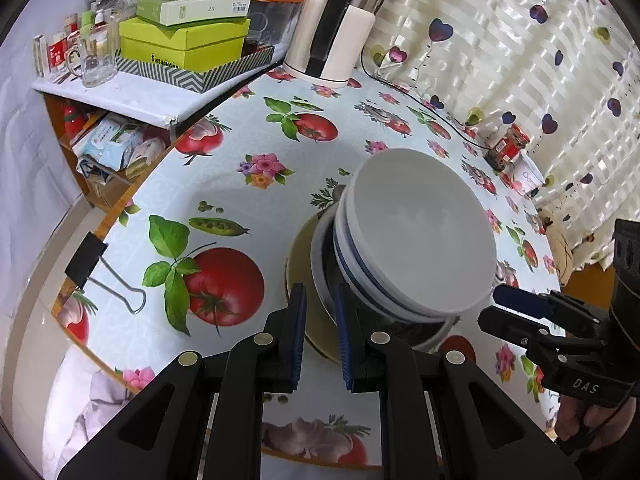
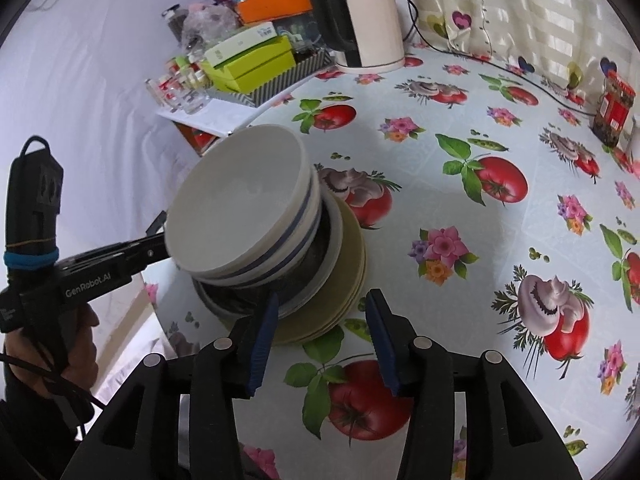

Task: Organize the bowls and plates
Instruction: 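Lower the bowl stack onto the beige plate stack with both grippers, then open both grippers and pull them back from the stack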

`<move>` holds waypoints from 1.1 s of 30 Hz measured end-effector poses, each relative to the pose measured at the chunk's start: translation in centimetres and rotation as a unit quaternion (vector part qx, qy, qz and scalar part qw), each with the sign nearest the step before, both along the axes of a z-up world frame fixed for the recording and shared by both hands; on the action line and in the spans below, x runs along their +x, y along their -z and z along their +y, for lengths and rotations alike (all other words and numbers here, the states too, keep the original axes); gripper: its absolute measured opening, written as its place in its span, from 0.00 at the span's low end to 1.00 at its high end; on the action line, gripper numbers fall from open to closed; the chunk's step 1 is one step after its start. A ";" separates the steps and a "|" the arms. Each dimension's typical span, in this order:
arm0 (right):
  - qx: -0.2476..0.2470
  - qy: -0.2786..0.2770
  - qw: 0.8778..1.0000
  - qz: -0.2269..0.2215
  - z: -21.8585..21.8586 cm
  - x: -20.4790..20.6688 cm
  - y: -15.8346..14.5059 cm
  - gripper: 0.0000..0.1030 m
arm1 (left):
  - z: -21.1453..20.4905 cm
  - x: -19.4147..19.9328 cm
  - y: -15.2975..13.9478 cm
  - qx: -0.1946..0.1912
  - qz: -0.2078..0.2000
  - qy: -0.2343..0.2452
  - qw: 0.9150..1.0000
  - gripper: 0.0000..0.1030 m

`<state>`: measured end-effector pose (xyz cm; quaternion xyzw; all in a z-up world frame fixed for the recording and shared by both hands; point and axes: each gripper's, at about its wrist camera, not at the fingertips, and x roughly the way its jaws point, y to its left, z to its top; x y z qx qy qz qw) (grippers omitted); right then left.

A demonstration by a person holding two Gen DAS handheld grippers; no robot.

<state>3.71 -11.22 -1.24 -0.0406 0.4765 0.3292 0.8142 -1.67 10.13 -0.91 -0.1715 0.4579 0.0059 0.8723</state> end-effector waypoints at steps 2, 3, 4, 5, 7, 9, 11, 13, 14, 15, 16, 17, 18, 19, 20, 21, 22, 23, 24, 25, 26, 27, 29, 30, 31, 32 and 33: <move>-0.003 -0.004 1.000 -0.007 0.1 -0.5 -0.2 0.47 | -0.3 -0.4 -0.3 0.013 -0.005 0.001 1.000 0.15; -0.005 -0.007 1.000 -0.011 0.2 -0.8 -0.4 0.47 | -0.6 -0.6 -0.4 0.020 -0.008 0.002 1.000 0.15; -0.006 -0.009 1.000 -0.014 0.3 -1.0 -0.5 0.48 | -0.8 -0.8 -0.6 0.025 -0.011 0.004 1.000 0.15; -0.007 -0.011 1.000 -0.016 0.4 -1.2 -0.6 0.49 | -0.9 -1.0 -0.8 0.026 -0.014 0.006 1.000 0.15; -0.007 -0.014 1.000 -0.019 0.5 -1.7 -0.7 0.50 | -1.1 -1.3 -1.0 0.027 -0.016 0.008 0.999 0.15; -0.007 -0.015 1.000 -0.022 0.5 -2.0 -0.8 0.51 | -1.3 -1.5 -1.1 0.031 -0.018 0.009 0.999 0.15; -0.007 -0.017 1.000 -0.024 0.6 -2.4 -0.9 0.53 | -1.6 -1.6 -1.1 0.036 -0.018 0.010 0.999 0.15; -0.010 -0.018 0.999 -0.026 0.7 -2.7 -0.9 0.55 | -1.9 -1.8 -1.1 0.046 -0.017 0.010 0.999 0.15; -0.012 -0.019 0.999 -0.027 0.8 -2.9 -0.9 0.56 | -2.0 -1.8 -1.0 0.051 -0.016 0.010 0.999 0.15; -0.013 -0.020 0.999 -0.028 0.8 -3.0 -0.9 0.56 | -2.1 -1.9 -1.0 0.056 -0.015 0.010 0.998 0.15; -0.015 -0.021 0.999 -0.029 0.9 -3.2 -0.8 0.57 | -2.3 -1.9 -0.9 0.059 -0.013 0.011 0.998 0.15; -0.017 -0.022 0.999 -0.030 1.0 -3.3 -0.8 0.58 | -2.4 -1.9 -0.8 0.063 -0.011 0.010 0.998 0.15; -0.019 -0.023 0.999 -0.032 1.0 -3.4 -0.8 0.58 | -2.6 -2.0 -0.8 0.067 -0.010 0.011 0.998 0.15; -0.020 -0.023 0.999 -0.033 1.1 -3.5 -0.7 0.59 | -2.7 -2.0 -0.7 0.069 -0.009 0.011 0.997 0.15; -0.022 -0.024 0.999 -0.034 1.2 -3.5 -0.6 0.60 | -2.8 -2.0 -0.6 0.072 -0.008 0.011 0.997 0.15; -0.024 -0.023 0.999 -0.035 1.2 -3.6 -0.6 0.60 | -2.9 -2.0 -0.5 0.075 -0.007 0.012 0.997 0.15; -0.026 -0.023 0.999 -0.037 1.3 -3.7 -0.5 0.61 | -3.1 -2.1 -0.5 0.077 -0.005 0.012 0.997 0.15; -0.028 -0.024 0.999 -0.039 1.3 -3.7 -0.5 0.61 | -3.2 -2.0 -0.4 0.082 -0.003 0.013 0.997 0.15; -0.030 -0.023 0.998 -0.040 1.3 -3.7 -0.4 0.62 | -3.4 -2.0 -0.4 0.088 -0.001 0.013 0.996 0.15; -0.031 -0.023 0.998 -0.041 1.4 -3.8 -0.4 0.62 | -3.5 -2.1 -0.3 0.091 0.000 0.013 0.996 0.15; -0.032 -0.024 0.998 -0.041 1.4 -3.8 -0.3 0.63 | -3.6 -2.1 -0.3 0.090 0.000 0.013 0.996 0.15; -0.031 -0.024 0.998 -0.040 1.4 -3.8 -0.4 0.63 | -3.6 -2.2 -0.3 0.088 0.000 0.014 0.996 0.15; -0.032 -0.025 0.998 -0.041 1.4 -3.8 -0.3 0.64 | -3.6 -2.2 -0.3 0.085 -0.001 0.014 0.996 0.15; -0.033 -0.025 0.998 -0.041 1.4 -3.8 -0.2 0.64 | -3.6 -2.2 -0.3 0.087 -0.001 0.014 0.996 0.15; -0.034 -0.025 0.998 -0.041 1.4 -3.8 -0.2 0.64 | -3.7 -2.2 -0.3 0.089 -0.001 0.014 0.996 0.15; -0.034 -0.026 0.998 -0.042 1.3 -3.9 -0.2 0.64 | -3.7 -2.3 -0.3 0.091 -0.001 0.014 0.996 0.15; -0.035 -0.026 0.998 -0.043 1.4 -3.9 -0.2 0.64 | -3.8 -2.3 -0.3 0.092 -0.001 0.014 0.996 0.15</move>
